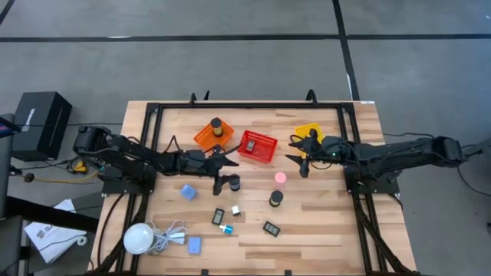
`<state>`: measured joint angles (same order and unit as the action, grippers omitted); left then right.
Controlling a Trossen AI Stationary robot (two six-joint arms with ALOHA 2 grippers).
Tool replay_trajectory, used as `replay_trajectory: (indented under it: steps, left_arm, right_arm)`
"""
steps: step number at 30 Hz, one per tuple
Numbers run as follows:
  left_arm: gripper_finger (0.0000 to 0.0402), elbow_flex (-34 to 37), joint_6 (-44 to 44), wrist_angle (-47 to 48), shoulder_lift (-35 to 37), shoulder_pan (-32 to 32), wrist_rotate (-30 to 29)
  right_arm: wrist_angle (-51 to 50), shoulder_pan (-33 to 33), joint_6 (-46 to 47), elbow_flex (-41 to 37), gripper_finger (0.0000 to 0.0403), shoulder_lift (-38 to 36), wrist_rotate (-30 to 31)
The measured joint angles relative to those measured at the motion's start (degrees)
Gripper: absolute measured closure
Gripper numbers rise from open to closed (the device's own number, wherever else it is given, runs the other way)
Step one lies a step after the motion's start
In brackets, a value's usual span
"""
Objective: Pick & Place Office items
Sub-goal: Put the blue hourglass into the orange bin
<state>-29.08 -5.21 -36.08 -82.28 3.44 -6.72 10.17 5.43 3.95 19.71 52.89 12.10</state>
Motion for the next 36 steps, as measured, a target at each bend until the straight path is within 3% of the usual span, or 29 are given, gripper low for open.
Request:
replay_trajectory:
  steps: [5, 17, 24, 36]
  left_arm:
    - [0.0170, 0.0, 0.0, 0.0, 0.0, 1.7, 0.1]
    - [0.0097, 0.0, 3.0, 0.7, -1.2, 2.6, -3.1]
    - [0.0089, 0.1, 1.8, -1.4, -6.9, 2.6, -3.3]
    - [0.0089, 0.0, -0.1, -1.9, -7.2, 2.2, -1.7]
  right_arm:
    - [0.2, 0.0, 0.0, 0.1, 0.0189, 1.6, 0.0]
    - [0.3, 0.0, 0.1, 0.1, 0.0189, 1.8, 0.0]
    - [1.1, 0.0, 0.1, 0.2, 0.0189, 1.8, -0.1]
    - [1.1, 0.0, 0.1, 0.2, 0.0189, 1.8, -0.2]
